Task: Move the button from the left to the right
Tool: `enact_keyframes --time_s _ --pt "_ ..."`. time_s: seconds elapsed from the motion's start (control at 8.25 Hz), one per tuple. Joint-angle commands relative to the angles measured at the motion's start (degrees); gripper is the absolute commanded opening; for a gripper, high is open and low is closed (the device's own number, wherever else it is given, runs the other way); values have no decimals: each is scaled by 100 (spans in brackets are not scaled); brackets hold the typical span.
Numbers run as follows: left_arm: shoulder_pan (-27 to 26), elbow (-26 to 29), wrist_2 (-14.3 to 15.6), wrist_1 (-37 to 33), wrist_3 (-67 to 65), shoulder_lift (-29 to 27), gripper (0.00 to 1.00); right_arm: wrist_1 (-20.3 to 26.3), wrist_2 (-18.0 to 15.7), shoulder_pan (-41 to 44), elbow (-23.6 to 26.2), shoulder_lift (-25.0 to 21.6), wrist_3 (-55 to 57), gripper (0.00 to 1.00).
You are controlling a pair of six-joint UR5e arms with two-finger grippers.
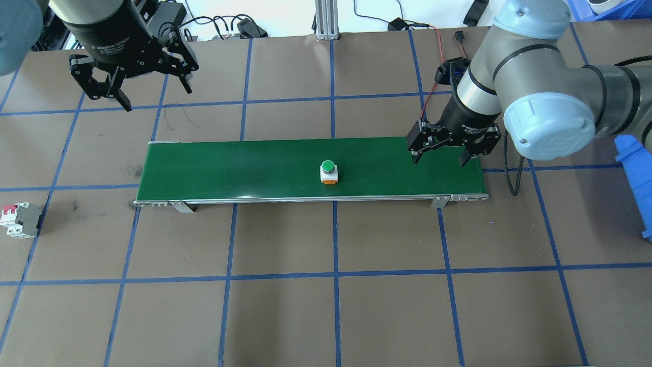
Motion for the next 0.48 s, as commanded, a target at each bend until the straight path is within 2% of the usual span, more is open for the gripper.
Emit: enact_keyframes --time_s 0.0,0.24,0.36 --pt "-8 23 10 2 37 51 100 -313 -22 292 4 77 59 100" --pt "-16 23 -7 2 28 51 100 -745 -84 610 -4 279 434 100" --pt "-16 32 -8 2 28 85 100 -790 -75 628 -4 332 489 100"
